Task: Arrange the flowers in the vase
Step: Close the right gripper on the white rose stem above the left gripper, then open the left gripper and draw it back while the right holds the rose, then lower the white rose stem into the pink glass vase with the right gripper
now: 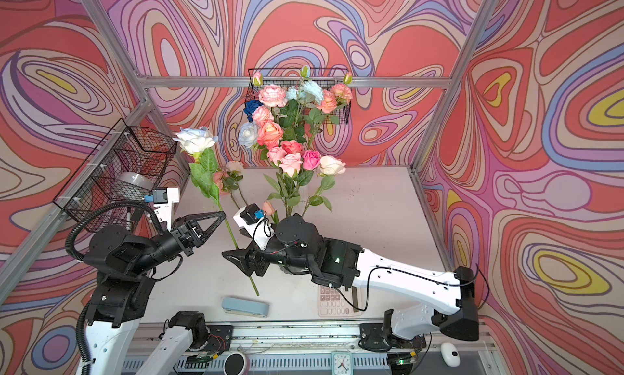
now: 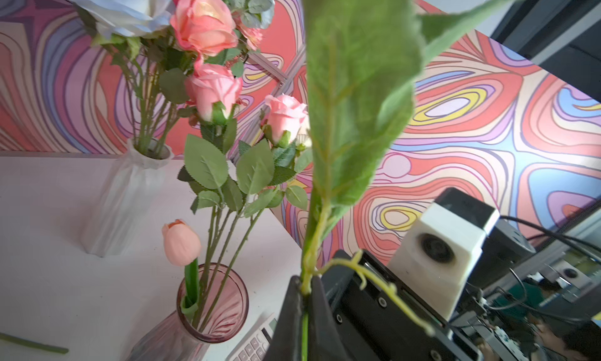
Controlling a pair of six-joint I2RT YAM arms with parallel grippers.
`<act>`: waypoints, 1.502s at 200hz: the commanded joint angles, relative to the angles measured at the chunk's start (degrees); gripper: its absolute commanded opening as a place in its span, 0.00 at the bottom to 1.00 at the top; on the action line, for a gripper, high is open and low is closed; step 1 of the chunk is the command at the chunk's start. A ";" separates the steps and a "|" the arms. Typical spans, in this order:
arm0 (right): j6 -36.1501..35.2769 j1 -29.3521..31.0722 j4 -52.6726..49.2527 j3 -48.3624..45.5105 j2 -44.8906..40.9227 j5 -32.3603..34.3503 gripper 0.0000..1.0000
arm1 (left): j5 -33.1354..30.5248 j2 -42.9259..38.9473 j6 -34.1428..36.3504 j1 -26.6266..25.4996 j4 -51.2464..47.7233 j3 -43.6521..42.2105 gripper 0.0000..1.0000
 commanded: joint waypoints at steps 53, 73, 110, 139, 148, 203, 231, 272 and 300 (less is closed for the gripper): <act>-0.76 0.21 2.37 2.03 1.14 -1.06 0.00 | 4.41 -1.59 -4.81 -0.28 9.29 -2.13 0.65; -0.89 0.25 4.45 -0.29 -0.81 0.57 0.00 | 1.45 -2.95 -5.24 -0.28 9.28 -2.99 0.85; -3.21 0.23 9.61 -7.57 -8.23 10.78 0.00 | -4.01 -4.62 -3.48 -0.26 5.08 -3.78 0.93; -7.85 0.21 17.32 -14.76 -15.28 20.78 0.00 | -8.01 -6.43 -1.50 -0.28 2.36 -5.64 1.00; -10.06 0.17 20.61 -17.04 -17.00 23.34 0.00 | -7.93 -6.55 -1.65 -0.28 2.69 -6.48 1.00; -25.55 0.20 39.49 -23.01 -16.70 30.55 0.00 | -9.98 -7.09 -2.48 -0.28 1.66 -10.44 1.00; -30.00 -0.57 47.42 -23.68 -12.43 31.69 0.00 | -11.09 -7.74 -2.88 -0.28 1.28 -12.39 1.00; -26.67 -4.57 49.04 -25.69 -8.18 30.72 0.00 | -10.90 -7.63 -3.07 -0.28 1.11 -12.82 1.00; -22.09 -5.02 47.08 -29.35 -7.65 32.02 0.00 | -12.08 -7.66 -2.55 -0.28 -0.31 -13.17 1.00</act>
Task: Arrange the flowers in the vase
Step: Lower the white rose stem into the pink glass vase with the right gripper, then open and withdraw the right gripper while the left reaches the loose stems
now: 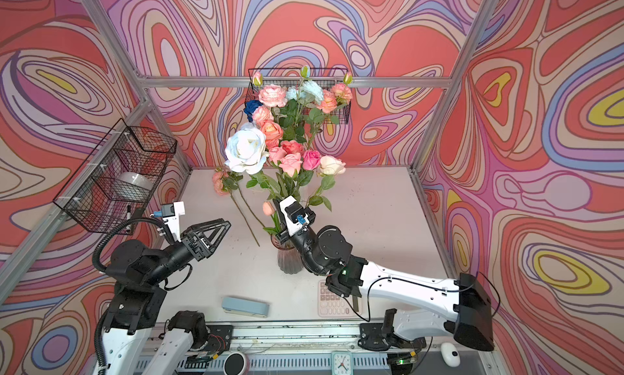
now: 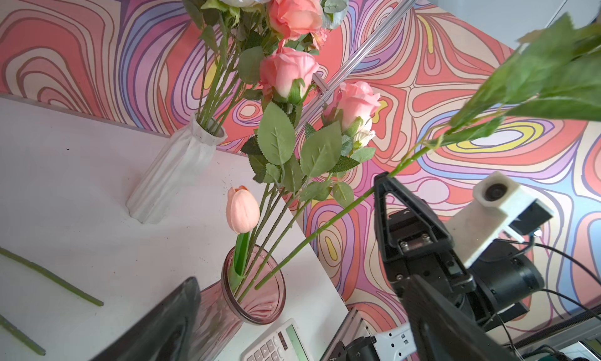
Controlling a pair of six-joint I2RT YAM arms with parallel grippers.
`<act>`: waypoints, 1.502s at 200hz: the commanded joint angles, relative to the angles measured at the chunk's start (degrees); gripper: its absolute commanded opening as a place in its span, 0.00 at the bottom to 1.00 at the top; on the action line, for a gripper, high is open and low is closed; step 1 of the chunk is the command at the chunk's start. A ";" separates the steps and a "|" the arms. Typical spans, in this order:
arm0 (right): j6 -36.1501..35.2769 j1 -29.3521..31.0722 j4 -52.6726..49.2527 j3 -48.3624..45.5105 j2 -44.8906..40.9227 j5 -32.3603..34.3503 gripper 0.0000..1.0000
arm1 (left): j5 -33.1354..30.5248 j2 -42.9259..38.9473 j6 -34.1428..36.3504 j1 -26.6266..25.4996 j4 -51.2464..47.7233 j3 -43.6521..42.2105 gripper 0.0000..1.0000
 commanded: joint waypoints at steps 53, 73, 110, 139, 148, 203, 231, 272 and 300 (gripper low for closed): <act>21.46 -0.27 -19.99 -3.13 -0.20 7.61 0.05 | -2.76 0.93 -0.05 -0.28 -2.86 -2.04 0.99; 28.51 -0.27 -32.01 0.64 -0.37 7.62 0.15 | -3.55 2.03 0.71 -0.28 -4.94 -1.37 0.98; 39.40 -0.25 -52.72 9.76 0.39 4.84 0.31 | -6.16 4.35 2.03 -0.28 -10.49 0.05 0.97; 42.68 -0.30 -56.91 11.32 -2.56 1.25 0.50 | -11.79 7.42 2.62 -0.28 -16.10 1.15 0.96; 43.17 -0.26 -56.55 10.43 -4.41 0.13 0.53 | -13.13 8.58 2.42 -0.28 -16.89 1.15 0.95; 42.00 -0.25 -49.33 1.44 -16.59 -4.50 0.53 | -23.32 22.90 2.50 -0.19 -14.39 1.44 0.74; 41.99 -0.28 -47.07 -2.30 -21.03 -3.87 0.51 | -27.93 33.61 0.97 -0.19 -8.57 2.00 0.57; 41.91 -0.26 -48.45 -3.18 -23.12 -3.99 0.48 | -33.17 50.66 1.04 -0.10 -0.62 8.06 0.54; 41.98 -0.20 -48.85 -3.90 -24.53 -4.35 0.48 | -36.57 60.90 2.49 0.73 0.13 14.17 0.50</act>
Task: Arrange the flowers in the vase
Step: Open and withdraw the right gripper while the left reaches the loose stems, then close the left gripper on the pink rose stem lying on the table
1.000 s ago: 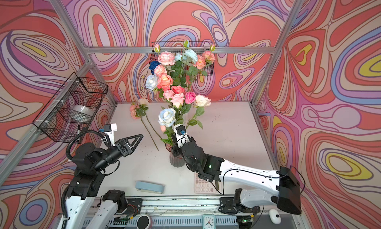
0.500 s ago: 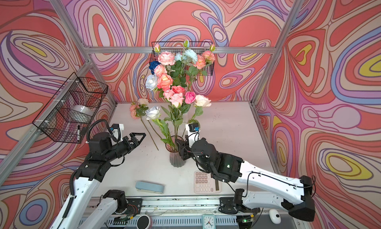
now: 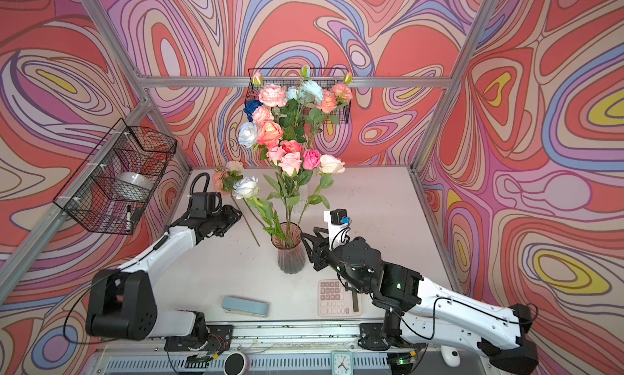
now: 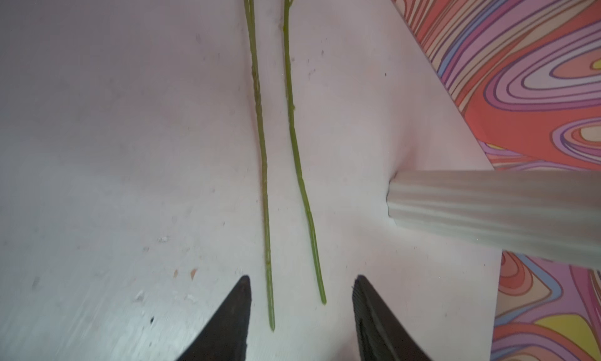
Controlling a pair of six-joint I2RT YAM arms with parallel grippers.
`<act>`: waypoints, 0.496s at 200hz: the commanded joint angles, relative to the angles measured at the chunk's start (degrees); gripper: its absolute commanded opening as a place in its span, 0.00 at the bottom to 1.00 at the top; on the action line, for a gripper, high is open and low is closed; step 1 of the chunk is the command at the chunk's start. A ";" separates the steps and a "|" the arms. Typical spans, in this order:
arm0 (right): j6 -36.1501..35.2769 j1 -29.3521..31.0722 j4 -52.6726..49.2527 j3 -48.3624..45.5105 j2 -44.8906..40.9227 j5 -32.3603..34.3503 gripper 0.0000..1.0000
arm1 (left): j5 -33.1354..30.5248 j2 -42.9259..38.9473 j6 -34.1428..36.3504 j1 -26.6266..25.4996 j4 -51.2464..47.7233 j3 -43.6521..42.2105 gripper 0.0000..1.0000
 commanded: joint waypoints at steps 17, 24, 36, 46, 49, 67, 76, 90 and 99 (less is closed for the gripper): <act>0.16 -0.04 0.22 -2.22 -2.63 -0.41 0.48 | -6.58 10.26 2.37 1.18 5.11 6.91 0.49; 0.16 -0.08 0.16 -2.44 -3.00 -0.24 0.47 | -7.22 12.11 2.73 1.37 4.87 8.05 0.48; 0.17 -0.03 -0.30 -2.49 -3.40 0.20 0.47 | -8.14 15.30 3.02 1.70 3.85 10.10 0.48; -0.04 -0.08 -0.70 -2.49 -3.75 0.49 0.47 | -8.78 17.60 2.94 2.10 2.79 11.80 0.47; -0.09 -0.03 -0.81 -2.39 -3.83 0.57 0.47 | -8.96 18.24 2.87 2.16 2.52 12.20 0.47; -0.35 -0.07 -1.44 -2.27 -4.30 1.21 0.47 | -10.75 21.03 2.50 2.68 1.31 14.35 0.48; -0.44 -0.08 -1.58 -2.30 -4.53 1.44 0.47 | -11.74 22.24 2.41 2.75 0.78 15.50 0.52; -0.55 -0.01 -1.73 -2.17 -4.55 1.73 0.47 | -12.25 24.25 2.73 2.78 0.67 17.15 0.54; -0.64 -0.03 -1.88 -2.07 -4.53 2.09 0.47 | -12.62 25.61 2.76 2.78 -0.18 18.64 0.54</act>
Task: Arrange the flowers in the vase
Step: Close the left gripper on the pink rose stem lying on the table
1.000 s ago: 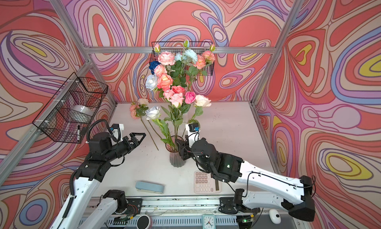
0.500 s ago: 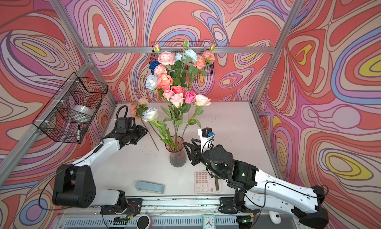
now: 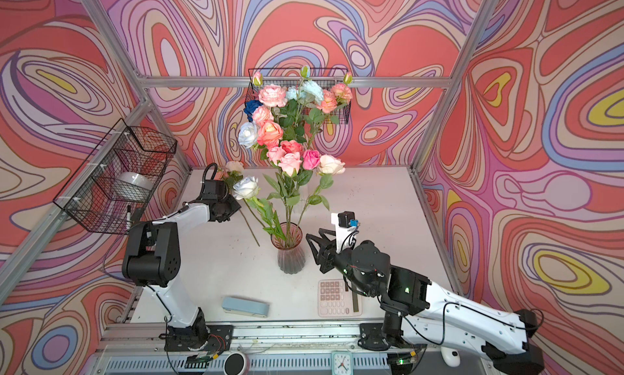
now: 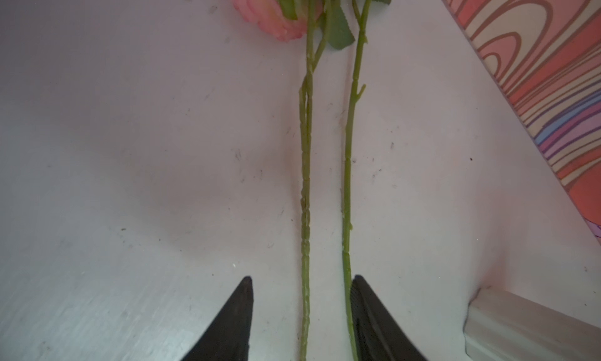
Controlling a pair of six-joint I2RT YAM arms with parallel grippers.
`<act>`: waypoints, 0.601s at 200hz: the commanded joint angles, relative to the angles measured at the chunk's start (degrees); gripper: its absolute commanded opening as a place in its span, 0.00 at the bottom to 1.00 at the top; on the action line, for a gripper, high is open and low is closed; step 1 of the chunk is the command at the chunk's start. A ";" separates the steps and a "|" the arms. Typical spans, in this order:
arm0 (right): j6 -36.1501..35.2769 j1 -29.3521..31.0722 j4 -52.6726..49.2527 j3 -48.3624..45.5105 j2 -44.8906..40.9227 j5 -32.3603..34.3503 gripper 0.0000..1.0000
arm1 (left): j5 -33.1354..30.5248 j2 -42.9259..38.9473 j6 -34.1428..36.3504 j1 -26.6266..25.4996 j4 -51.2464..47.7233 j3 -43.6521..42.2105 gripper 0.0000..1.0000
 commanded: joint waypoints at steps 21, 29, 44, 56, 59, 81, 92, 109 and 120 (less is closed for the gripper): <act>-0.66 -0.06 -1.51 0.10 -0.18 2.06 0.47 | -4.84 5.81 0.26 0.30 -4.37 6.67 0.54; -0.74 -0.12 -1.79 0.18 -0.05 2.28 0.47 | -5.12 6.85 -0.04 0.37 -4.64 7.48 0.53; -0.75 -0.09 -1.81 0.22 0.20 2.56 0.47 | -5.60 8.72 -0.59 0.39 -5.36 9.29 0.52; -0.90 -0.06 -1.89 0.22 0.51 2.85 0.47 | -5.34 10.24 -0.84 0.39 -7.16 11.01 0.50; -0.84 -0.08 -1.97 0.33 0.53 2.89 0.47 | -5.32 10.58 -0.92 0.39 -7.70 11.49 0.50; -0.95 -0.07 -2.33 0.49 0.90 3.17 0.47 | -5.69 13.13 -1.47 0.39 -9.84 14.52 0.48; -1.02 -0.09 -2.42 0.60 1.01 3.35 0.47 | -5.45 14.13 -1.48 0.39 -10.25 15.56 0.46; -1.05 -0.08 -2.46 0.49 0.92 3.55 0.47 | -4.36 15.93 -1.46 0.39 -11.09 17.16 0.40; -1.05 -0.08 -2.37 0.32 0.58 3.60 0.47 | -3.90 16.80 -1.66 0.39 -11.69 17.84 0.33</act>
